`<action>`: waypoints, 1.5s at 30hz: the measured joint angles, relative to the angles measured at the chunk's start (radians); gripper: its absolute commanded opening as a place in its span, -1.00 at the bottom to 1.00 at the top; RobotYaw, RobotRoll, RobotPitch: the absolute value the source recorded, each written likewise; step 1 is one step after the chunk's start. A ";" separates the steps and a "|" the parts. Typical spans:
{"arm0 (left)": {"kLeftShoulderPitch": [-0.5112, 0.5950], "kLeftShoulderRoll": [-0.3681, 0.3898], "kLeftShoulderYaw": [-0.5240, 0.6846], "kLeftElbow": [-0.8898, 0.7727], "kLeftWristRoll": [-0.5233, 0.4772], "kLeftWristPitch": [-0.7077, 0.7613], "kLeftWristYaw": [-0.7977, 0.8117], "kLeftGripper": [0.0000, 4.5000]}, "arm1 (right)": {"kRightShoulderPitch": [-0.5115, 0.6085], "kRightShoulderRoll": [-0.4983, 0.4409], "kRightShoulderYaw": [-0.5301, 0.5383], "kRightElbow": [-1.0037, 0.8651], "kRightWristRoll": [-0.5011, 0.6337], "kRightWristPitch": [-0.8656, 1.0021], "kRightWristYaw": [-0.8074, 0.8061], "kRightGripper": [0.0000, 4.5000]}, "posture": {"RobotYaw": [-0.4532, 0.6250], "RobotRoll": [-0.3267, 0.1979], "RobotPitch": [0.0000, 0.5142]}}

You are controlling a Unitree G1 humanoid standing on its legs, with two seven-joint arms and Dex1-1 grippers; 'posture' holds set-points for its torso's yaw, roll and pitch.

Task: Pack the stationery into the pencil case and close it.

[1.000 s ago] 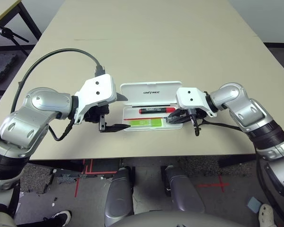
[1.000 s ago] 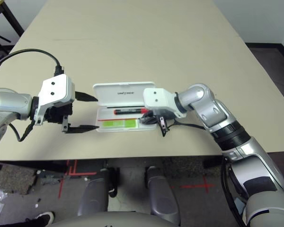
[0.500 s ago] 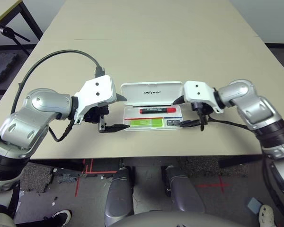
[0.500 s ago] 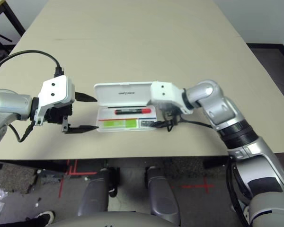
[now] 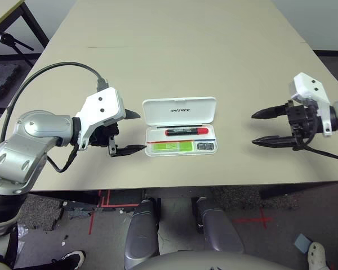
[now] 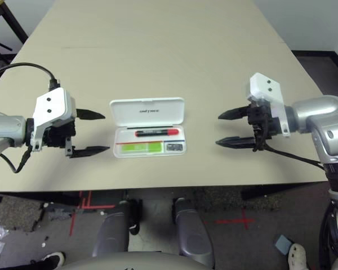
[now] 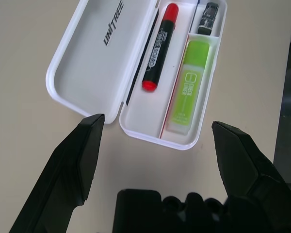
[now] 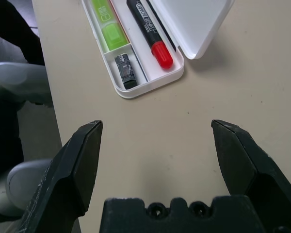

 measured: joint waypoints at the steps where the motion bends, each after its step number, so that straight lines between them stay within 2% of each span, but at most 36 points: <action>1: 0.000 -0.001 0.000 0.008 -0.004 -0.001 -0.001 0.83 | 0.005 0.000 -0.002 -0.005 0.005 0.000 -0.007 1.00 | -0.28 0.25 -0.34; 2: 0.000 -0.002 0.000 0.022 -0.006 -0.003 -0.003 0.73 | 0.008 0.000 -0.004 -0.010 0.008 0.000 -0.012 1.00 | -0.28 0.25 -0.34; 7: 0.003 -0.011 -0.007 0.105 0.016 -0.042 0.000 -0.09 | 0.010 0.007 -0.005 -0.012 0.013 -0.001 -0.035 1.00 | -0.28 0.25 -0.35; 12: -0.003 -0.036 -0.044 0.256 0.148 -0.197 0.054 -0.98 | 0.008 0.022 -0.005 -0.012 0.020 -0.005 -0.048 1.00 | -0.27 0.25 -0.37; 16: -0.028 -0.092 -0.056 0.351 0.210 -0.279 0.096 -1.00 | 0.001 0.027 -0.005 -0.011 0.021 -0.008 -0.052 1.00 | -0.27 0.25 -0.38; 20: -0.059 -0.209 -0.049 0.392 0.199 -0.302 0.137 -1.00 | -0.009 0.036 -0.005 -0.012 0.027 -0.009 -0.058 1.00 | -0.29 0.25 -0.38; 27: -0.112 -0.313 -0.044 0.469 0.201 -0.331 0.194 -1.00 | -0.008 0.037 -0.005 -0.015 0.030 -0.009 -0.064 1.00 | -0.31 0.25 -0.39; 36: -0.129 -0.397 -0.048 0.501 0.199 -0.332 0.214 -1.00 | -0.003 0.037 -0.005 -0.018 0.030 -0.009 -0.067 1.00 | -0.31 0.25 -0.41; 41: -0.145 -0.402 -0.048 0.484 0.172 -0.318 0.187 -1.00 | -0.004 0.037 -0.005 -0.019 0.030 -0.009 -0.071 1.00 | -0.32 0.25 -0.41; 45: -0.140 -0.400 -0.052 0.406 0.123 -0.297 0.126 -1.00 | -0.002 0.038 -0.005 -0.019 0.029 -0.011 -0.078 1.00 | -0.32 0.25 -0.41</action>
